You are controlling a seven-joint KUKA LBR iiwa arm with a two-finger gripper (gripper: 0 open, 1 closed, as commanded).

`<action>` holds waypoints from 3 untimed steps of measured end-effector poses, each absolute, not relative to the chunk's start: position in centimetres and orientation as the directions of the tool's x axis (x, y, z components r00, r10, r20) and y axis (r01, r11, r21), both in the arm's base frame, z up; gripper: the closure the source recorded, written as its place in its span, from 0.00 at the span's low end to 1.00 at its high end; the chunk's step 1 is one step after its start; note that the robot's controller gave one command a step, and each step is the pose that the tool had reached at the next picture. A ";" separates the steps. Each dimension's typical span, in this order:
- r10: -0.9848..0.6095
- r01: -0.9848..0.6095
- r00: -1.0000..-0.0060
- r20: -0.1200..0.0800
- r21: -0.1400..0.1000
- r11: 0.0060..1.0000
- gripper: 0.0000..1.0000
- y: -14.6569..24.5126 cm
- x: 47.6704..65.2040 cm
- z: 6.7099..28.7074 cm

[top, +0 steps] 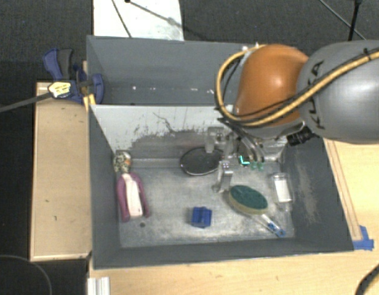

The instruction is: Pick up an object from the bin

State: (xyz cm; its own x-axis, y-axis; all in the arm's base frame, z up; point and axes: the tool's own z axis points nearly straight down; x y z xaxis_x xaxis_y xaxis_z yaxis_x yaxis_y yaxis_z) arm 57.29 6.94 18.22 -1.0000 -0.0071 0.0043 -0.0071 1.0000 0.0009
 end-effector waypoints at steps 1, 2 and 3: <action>-0.082 -0.082 -0.997 0.005 0.000 0.997 0.00 6.4 50.9 6.7; -0.078 -0.078 -0.997 0.006 0.000 0.997 1.00 6.4 51.1 7.3; -0.046 -0.046 -0.999 -0.011 0.001 0.999 1.00 6.1 48.8 26.0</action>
Offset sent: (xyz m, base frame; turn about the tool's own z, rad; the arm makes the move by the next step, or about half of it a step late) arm -0.0618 -0.0050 -0.1122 -0.0766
